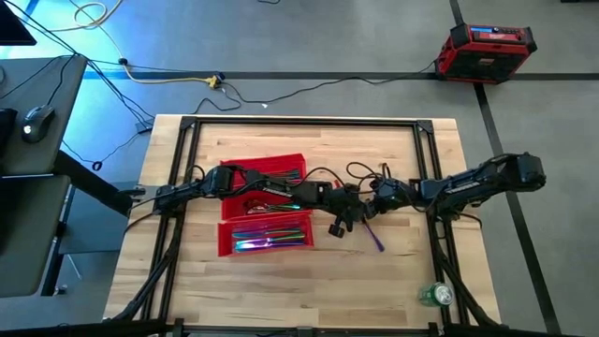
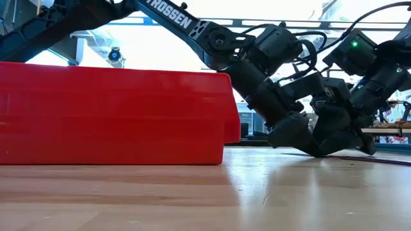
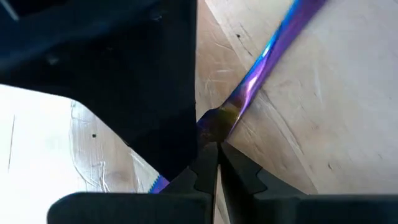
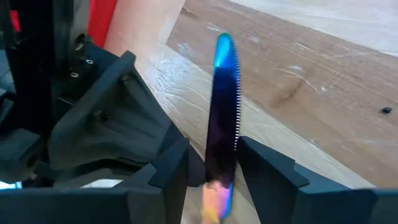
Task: Sort silverware
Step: Put the purple table knife into the bottom red bin
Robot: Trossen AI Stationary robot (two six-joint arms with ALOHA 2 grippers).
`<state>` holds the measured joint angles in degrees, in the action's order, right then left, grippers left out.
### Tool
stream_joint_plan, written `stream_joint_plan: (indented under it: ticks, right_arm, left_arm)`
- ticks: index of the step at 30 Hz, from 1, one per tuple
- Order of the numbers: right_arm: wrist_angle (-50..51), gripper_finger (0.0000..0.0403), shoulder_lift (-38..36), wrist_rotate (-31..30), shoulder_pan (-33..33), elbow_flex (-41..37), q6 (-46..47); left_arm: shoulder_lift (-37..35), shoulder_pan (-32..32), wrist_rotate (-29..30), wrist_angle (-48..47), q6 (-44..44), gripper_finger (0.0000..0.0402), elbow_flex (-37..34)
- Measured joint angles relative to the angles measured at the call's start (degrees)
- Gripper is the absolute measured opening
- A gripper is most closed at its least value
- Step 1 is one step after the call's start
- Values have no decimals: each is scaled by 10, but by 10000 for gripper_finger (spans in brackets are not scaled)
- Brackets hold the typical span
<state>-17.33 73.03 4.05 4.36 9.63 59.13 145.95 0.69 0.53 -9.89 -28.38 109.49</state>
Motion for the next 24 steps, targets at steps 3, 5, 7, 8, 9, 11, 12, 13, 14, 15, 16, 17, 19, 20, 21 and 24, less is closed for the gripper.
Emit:
stream_joint_plan:
  ticks: [3, 5, 7, 8, 9, 11, 12, 13, 14, 15, 16, 17, 19, 20, 21, 24]
  right_arm:
    - [-19, 138, 0, -4, 0, -9, 2]
    - [-20, 138, 0, -3, 0, -9, 2]
    - [-21, 138, 0, -3, -3, -9, 3]
    - [-23, 138, 0, -5, -6, -9, 4]
    - [-25, 138, 0, -6, -9, -10, 4]
    - [-27, 138, 0, -8, -14, -10, 4]
    - [-27, 138, 0, -9, -16, -10, 5]
    - [-27, 138, 0, -10, -18, -10, 6]
    - [-26, 138, 0, -10, -19, -10, 6]
    - [-26, 138, 0, -10, -19, -10, 6]
    - [-24, 138, 0, -11, -19, -10, 5]
    - [-22, 138, -1, -14, -20, -10, 5]
    - [-19, 138, -1, -18, -21, -10, 4]
    - [-18, 138, -3, -19, -21, -9, 4]
    - [-17, 138, -3, -18, -21, -9, 4]
    - [-12, 138, -2, -1, -21, -8, 17]
  left_arm:
    - [1, 0, 8, 8, 4, 0, 0]
    - [1, 1, 9, 9, 4, 0, 0]
    - [1, 2, 9, 9, 4, 0, 0]
    - [1, 2, 10, 9, 2, 0, 0]
    - [1, 2, 14, 9, 2, 0, 0]
    - [1, 2, 23, 11, 2, 0, 0]
    - [1, 2, 25, 11, 2, 0, 0]
    - [1, 2, 27, 11, 2, 0, 0]
    - [1, 2, 29, 10, 2, 0, 0]
    - [1, 1, 30, 9, 2, 0, 0]
    - [1, 1, 31, 7, 2, 0, 0]
    - [-3, -2, 33, 0, 3, 0, 0]
    - [-12, -8, 43, -17, 3, 0, 1]
    - [-18, -11, 52, -28, -1, 0, 1]
    - [-23, -15, 64, -40, -3, 0, 1]
    - [-40, -25, 94, -77, -4, 0, 0]
